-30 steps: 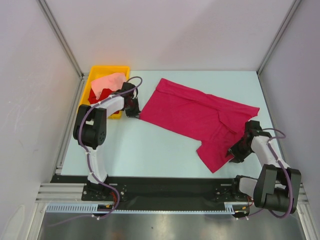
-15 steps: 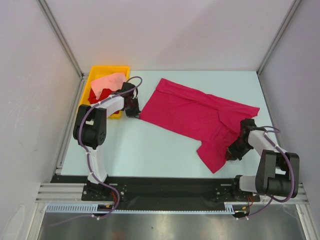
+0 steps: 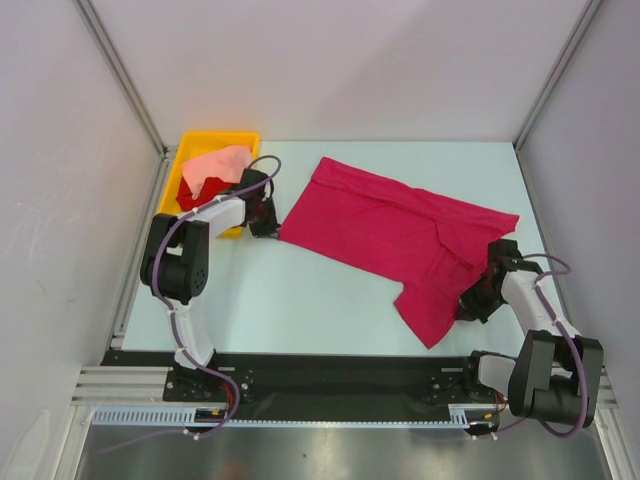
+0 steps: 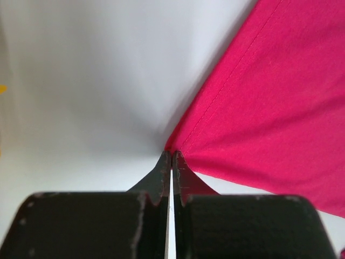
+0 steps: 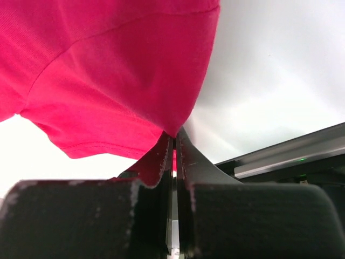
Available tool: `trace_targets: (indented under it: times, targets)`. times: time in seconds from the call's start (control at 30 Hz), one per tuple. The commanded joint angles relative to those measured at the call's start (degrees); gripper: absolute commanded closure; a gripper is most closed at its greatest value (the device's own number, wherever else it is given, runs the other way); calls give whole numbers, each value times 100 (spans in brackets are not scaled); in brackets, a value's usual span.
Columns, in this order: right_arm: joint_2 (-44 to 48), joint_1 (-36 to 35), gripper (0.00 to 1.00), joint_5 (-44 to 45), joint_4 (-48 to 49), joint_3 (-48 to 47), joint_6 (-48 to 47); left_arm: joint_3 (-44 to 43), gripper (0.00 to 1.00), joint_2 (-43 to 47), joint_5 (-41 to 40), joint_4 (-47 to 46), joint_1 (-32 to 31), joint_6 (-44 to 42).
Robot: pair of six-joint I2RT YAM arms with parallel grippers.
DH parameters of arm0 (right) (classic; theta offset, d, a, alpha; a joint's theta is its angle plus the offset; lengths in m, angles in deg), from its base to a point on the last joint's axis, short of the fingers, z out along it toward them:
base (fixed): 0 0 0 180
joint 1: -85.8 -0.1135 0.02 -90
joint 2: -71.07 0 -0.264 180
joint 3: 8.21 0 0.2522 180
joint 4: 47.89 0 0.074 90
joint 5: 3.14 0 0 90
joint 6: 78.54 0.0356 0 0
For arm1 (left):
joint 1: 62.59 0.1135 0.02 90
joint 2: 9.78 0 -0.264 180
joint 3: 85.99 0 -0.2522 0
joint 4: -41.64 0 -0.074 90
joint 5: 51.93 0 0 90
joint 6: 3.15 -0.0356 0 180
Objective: Fold and stack the t-shirts
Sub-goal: Fold the tshirt
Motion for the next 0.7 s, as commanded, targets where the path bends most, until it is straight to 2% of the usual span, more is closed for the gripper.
trace_targets:
  times: [0.0,0.37,0.67]
  targets:
    - [-145,176,100,-79,-245,-326,-250,-147,100,410,78,-78,16,138]
    - [-989,819,100,-175,-289,-1881,-1085,-2105,100,-275,166,405,-46,156]
    - [-1938,1038,100,-316,-166,-2884,-1287,-4109,100,-1522,228,897,-107,252]
